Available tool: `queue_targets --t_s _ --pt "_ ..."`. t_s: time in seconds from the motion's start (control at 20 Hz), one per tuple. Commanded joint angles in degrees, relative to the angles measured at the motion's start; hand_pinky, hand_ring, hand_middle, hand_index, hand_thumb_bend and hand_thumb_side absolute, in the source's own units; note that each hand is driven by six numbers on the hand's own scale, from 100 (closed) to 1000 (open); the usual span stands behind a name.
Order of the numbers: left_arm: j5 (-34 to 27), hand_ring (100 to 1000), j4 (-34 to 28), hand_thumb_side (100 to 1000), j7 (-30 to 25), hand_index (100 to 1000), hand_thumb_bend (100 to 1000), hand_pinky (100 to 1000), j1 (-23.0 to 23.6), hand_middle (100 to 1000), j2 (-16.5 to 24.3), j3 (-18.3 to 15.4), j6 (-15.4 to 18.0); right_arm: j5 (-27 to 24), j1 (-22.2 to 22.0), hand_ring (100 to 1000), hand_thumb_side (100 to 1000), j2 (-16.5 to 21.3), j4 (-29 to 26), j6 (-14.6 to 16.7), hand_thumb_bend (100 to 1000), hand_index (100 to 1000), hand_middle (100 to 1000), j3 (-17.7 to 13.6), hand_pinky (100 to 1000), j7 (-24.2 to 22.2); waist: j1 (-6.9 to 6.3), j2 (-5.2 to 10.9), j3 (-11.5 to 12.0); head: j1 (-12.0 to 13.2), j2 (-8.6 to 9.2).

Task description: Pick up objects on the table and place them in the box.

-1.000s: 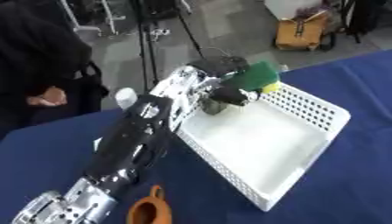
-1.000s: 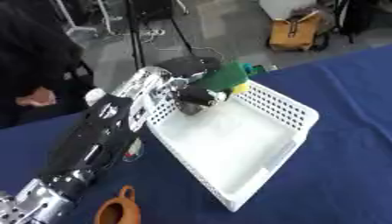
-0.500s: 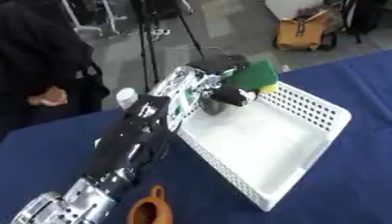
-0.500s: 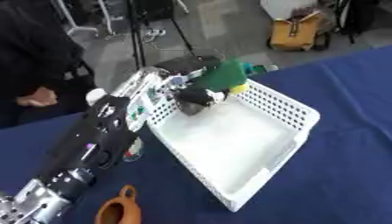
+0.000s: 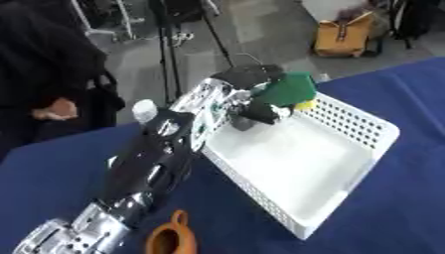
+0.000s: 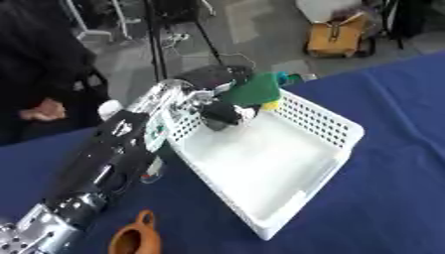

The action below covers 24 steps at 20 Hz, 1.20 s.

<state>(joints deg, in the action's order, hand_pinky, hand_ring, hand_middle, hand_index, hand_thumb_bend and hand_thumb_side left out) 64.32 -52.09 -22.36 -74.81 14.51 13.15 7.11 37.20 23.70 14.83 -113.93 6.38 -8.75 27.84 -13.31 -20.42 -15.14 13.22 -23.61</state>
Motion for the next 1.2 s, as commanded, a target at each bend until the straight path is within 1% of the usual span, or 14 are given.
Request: queue_targets --t_s 0.05,0.15,0.2,0.25,0.3,0.35,0.4,0.5,0.55,0.7,0.8,0.95,1.1,1.2 --pt "2.8 1000 -1.8 1000 -0.3 1000 100 1000 -1.3 1000 1.5 -0.3 -0.7 -0.3 0.5 508 586 0.4 -0.7 0.0 100 547 474 0.2 596 -0.1 0.63 1.49 0.1 0.0 -0.14" --pt "5.1 1000 -2.7 1000 -0.8 1000 100 1000 -1.3 1000 2.0 0.6 -0.3 -0.3 0.4 508 586 0.5 -0.7 0.1 100 547 474 0.2 595 -0.1 0.54 1.59 0.1 0.0 -0.26" --pt "8.7 1000 -4.1 1000 -1.1 1000 100 1000 -1.5 1000 3.0 2.3 1.1 -0.3 0.3 508 586 0.6 -0.7 0.0 100 547 474 0.1 595 -0.1 0.46 1.69 0.2 -0.1 -0.42" --pt "12.4 1000 -5.4 1000 -1.4 1000 257 1000 -1.3 1000 3.4 3.0 2.6 -0.3 0.3 507 585 0.6 -0.7 0.0 100 546 474 0.1 593 -0.1 0.42 1.72 0.3 -0.2 -0.5" --pt "13.7 1000 -6.0 1000 -1.9 1000 257 1000 -1.0 1000 3.4 3.0 4.1 -0.3 0.2 507 585 0.7 -0.7 0.0 100 546 474 0.1 593 0.0 0.39 1.74 0.3 -0.2 -0.6" --pt "13.9 1000 -6.3 1000 -2.5 1000 347 1000 -0.8 1000 3.4 2.7 5.2 -0.3 0.2 507 584 0.7 -0.7 0.0 100 545 473 0.1 591 0.0 0.38 1.76 0.3 -0.2 -0.65" --pt "13.9 1000 -6.4 1000 -3.3 1000 576 1000 -0.7 1000 3.5 2.7 6.3 -0.3 0.2 505 577 0.7 -0.7 -0.1 100 540 471 0.1 583 0.0 0.37 1.8 0.4 -0.3 -0.71" --pt "14.0 1000 -6.5 1000 -4.5 1000 576 1000 -0.7 1000 3.8 2.4 7.7 -0.4 0.2 505 577 0.7 -0.7 -0.2 100 540 471 0.1 583 0.1 0.37 1.83 0.4 -0.3 -0.76" --pt "14.0 1000 -6.5 1000 -4.8 1000 650 1000 -0.7 1000 3.9 2.0 7.6 -0.4 0.2 502 577 0.7 -0.7 -0.2 100 538 469 0.0 578 0.1 0.37 1.84 0.5 -0.4 -0.73" --pt "16.0 1000 -8.3 1000 -5.8 1000 685 1000 -0.8 1000 4.5 1.4 4.2 -0.6 0.1 501 578 0.7 -0.7 -0.4 100 537 467 0.0 577 0.5 0.36 1.86 0.5 -0.6 -0.79" --pt "15.9 1000 -9.2 1000 -8.4 1000 666 1000 -0.7 1000 4.3 1.1 2.7 -0.6 0.2 499 579 0.8 -0.7 -0.5 100 536 466 0.0 571 0.8 0.36 1.81 0.5 -0.6 -0.77" --pt "8.2 1000 -8.8 1000 -15.5 1000 635 1000 -1.0 1000 3.7 -1.2 -1.6 -0.7 0.3 495 578 0.7 -0.7 -0.4 100 535 466 0.0 568 0.9 0.36 1.62 0.3 -0.6 -0.48" --pt "0.6 1000 -5.7 1000 -26.9 1000 695 1000 -1.6 1000 3.5 -2.7 -7.7 -0.7 0.4 494 579 0.8 -0.7 -0.4 100 535 466 0.1 568 1.0 0.36 1.45 0.3 -0.8 -0.13" --pt "-1.7 1000 -3.4 1000 -29.0 1000 722 1000 -1.9 1000 3.6 -2.9 -10.2 -0.9 0.4 494 581 0.7 -0.7 -0.4 100 535 465 0.1 568 1.0 0.36 1.27 0.2 -1.1 0.26"
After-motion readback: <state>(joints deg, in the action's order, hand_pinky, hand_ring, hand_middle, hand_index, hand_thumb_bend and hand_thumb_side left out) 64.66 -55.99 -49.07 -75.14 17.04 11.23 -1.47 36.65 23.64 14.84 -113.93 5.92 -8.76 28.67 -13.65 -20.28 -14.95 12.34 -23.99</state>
